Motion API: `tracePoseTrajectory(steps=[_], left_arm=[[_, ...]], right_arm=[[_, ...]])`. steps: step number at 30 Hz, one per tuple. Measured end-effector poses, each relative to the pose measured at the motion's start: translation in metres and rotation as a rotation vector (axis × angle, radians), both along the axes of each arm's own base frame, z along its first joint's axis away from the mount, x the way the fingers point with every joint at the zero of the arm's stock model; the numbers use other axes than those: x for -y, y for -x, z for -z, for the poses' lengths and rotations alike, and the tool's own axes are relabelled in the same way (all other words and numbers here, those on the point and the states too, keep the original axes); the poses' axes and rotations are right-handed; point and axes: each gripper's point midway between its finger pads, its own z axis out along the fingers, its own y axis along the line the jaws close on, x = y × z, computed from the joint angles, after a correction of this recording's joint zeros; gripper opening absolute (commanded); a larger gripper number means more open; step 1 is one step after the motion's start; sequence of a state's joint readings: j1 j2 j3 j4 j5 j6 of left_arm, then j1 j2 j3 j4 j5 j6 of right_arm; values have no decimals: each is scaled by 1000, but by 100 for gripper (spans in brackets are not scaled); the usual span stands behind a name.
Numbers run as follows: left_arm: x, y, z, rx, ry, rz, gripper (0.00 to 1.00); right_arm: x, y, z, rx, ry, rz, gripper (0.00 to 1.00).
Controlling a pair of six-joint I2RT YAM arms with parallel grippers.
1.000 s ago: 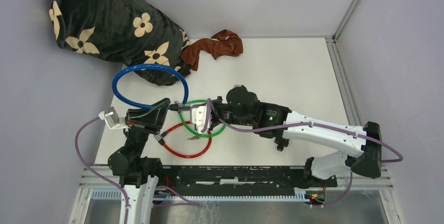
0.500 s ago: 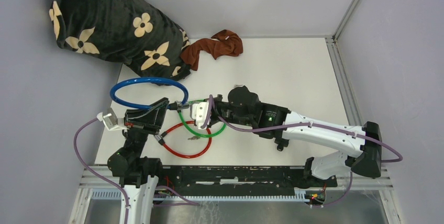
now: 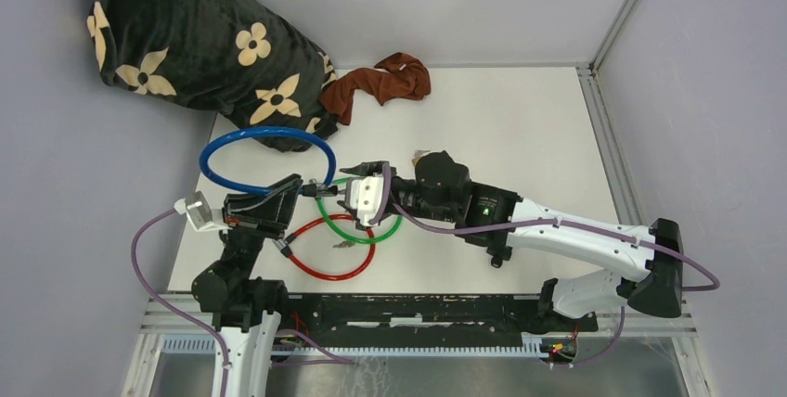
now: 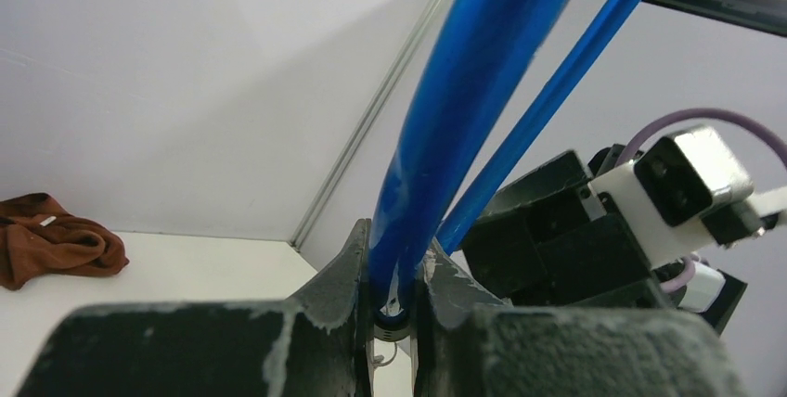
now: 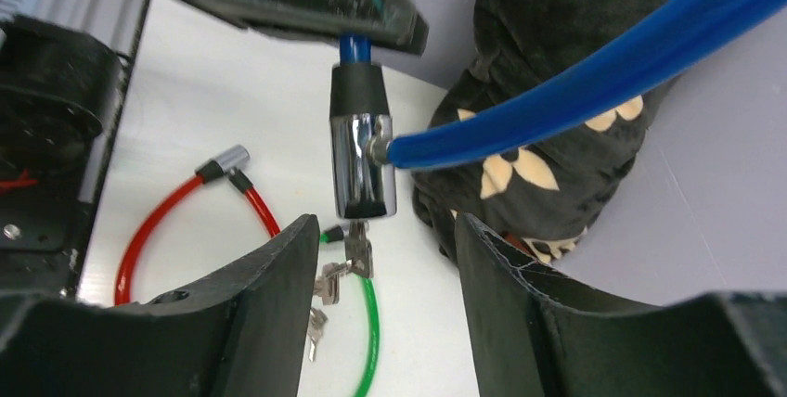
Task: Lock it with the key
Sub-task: Lock the lock.
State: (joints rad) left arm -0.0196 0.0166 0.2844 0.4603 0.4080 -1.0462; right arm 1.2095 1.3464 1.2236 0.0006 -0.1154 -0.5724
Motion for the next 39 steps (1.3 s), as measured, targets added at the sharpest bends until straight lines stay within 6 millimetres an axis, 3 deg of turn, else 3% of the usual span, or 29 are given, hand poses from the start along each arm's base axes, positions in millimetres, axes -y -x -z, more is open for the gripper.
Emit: tracePoseTrajectory(steps=[3,5,9,10,12,15,17,21,35,39], left_arm=[[2,-1,5,10,-32,-9,2],[2,-4,9,7,-48,-12,2],[4,-6,15,4,-69,-10,2],[4,-6,16,7,-73,-11,2],[4,-7,18,8,-78,-16,2],[4,-7,18,20,-87,-24,2],[4,-6,16,38,-92,-30,2],[4,-5,15,48,-97,-35,2],[5,-8,20,45,-133,-48,2],[7,-9,24,31,-144,-40,2]], right_arm=[[-3,6,-11,-36,-55,-43,61],[-5,9,-19,-74,-97,-65,55],[-10,7,-35,-134,-181,-86,15],[-11,6,-39,-147,-201,-87,8],[-11,4,-43,-191,-235,-93,4],[-11,2,-49,-246,-272,-94,4],[-10,1,-52,-273,-290,-95,9],[-10,0,-52,-307,-299,-102,0],[-3,-4,-42,-392,-386,-121,0],[0,-2,-32,-368,-361,-134,42]])
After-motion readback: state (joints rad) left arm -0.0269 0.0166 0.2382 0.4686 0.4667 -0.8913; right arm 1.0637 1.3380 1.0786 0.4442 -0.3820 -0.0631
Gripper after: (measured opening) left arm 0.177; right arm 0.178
